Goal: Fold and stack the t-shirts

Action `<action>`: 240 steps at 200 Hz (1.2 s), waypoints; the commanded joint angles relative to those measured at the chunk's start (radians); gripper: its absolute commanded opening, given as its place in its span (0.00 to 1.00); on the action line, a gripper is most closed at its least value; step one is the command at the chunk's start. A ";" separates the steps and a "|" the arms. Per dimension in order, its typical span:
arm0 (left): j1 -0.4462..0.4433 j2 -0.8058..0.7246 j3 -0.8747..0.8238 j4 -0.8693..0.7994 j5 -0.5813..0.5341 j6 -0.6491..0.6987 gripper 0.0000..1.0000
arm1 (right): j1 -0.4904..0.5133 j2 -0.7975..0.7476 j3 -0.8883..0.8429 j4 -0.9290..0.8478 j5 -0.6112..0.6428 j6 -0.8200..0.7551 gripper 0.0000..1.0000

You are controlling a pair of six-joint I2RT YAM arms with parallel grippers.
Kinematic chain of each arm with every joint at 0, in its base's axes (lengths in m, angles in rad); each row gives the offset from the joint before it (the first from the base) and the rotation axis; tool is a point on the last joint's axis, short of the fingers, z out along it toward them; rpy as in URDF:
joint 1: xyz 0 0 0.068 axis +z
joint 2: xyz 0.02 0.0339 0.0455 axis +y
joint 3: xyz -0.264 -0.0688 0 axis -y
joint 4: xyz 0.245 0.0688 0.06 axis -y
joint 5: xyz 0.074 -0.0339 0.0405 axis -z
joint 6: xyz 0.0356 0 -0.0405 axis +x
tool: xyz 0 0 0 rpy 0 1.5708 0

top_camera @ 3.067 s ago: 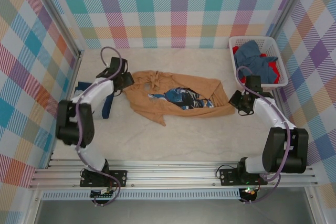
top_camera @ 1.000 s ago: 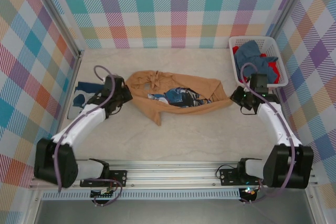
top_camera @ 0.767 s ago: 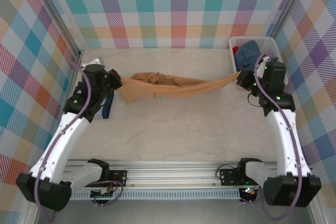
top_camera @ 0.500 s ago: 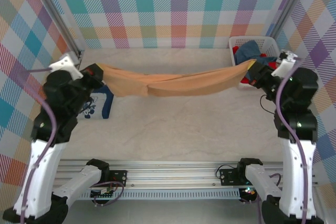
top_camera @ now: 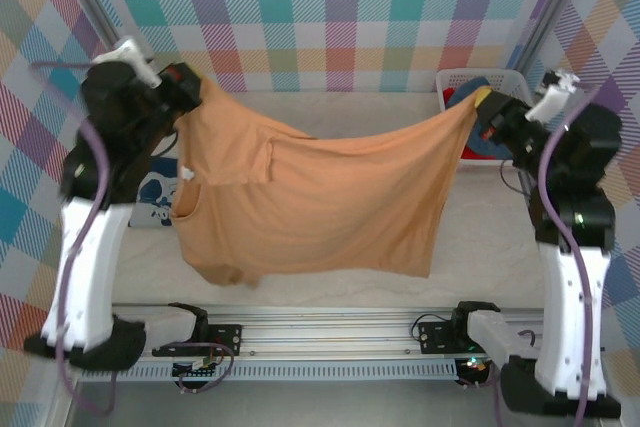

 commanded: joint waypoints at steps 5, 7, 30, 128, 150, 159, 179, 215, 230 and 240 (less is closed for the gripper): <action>0.066 0.150 0.102 0.045 0.109 -0.008 0.00 | -0.005 0.152 0.042 0.158 -0.070 0.026 0.00; 0.072 0.163 0.112 0.051 0.116 -0.009 0.00 | -0.004 0.161 0.045 0.168 -0.072 0.025 0.00; 0.117 0.263 0.228 0.112 0.187 -0.029 0.00 | -0.004 0.256 0.098 0.260 -0.092 0.036 0.00; 0.169 0.278 0.489 -0.019 0.241 -0.034 0.00 | -0.011 0.378 0.394 0.131 -0.092 0.028 0.00; 0.169 0.143 0.159 0.003 0.243 -0.033 0.00 | -0.011 0.334 0.210 0.079 -0.114 0.018 0.00; 0.169 0.090 0.010 0.011 0.253 -0.037 0.00 | -0.010 0.304 0.102 0.056 -0.103 0.018 0.00; 0.164 -0.004 -0.356 0.027 0.265 -0.060 0.00 | -0.010 0.247 -0.137 0.022 -0.073 0.007 0.00; 0.127 -0.058 -0.927 0.216 0.248 -0.118 0.00 | -0.010 0.291 -0.518 0.033 -0.036 -0.003 0.00; 0.110 -0.026 -1.030 0.269 0.247 -0.132 0.00 | -0.011 0.356 -0.593 0.057 -0.036 -0.019 0.00; 0.095 0.012 -1.063 0.282 0.234 -0.130 0.00 | -0.010 0.395 -0.621 0.064 -0.036 -0.024 0.00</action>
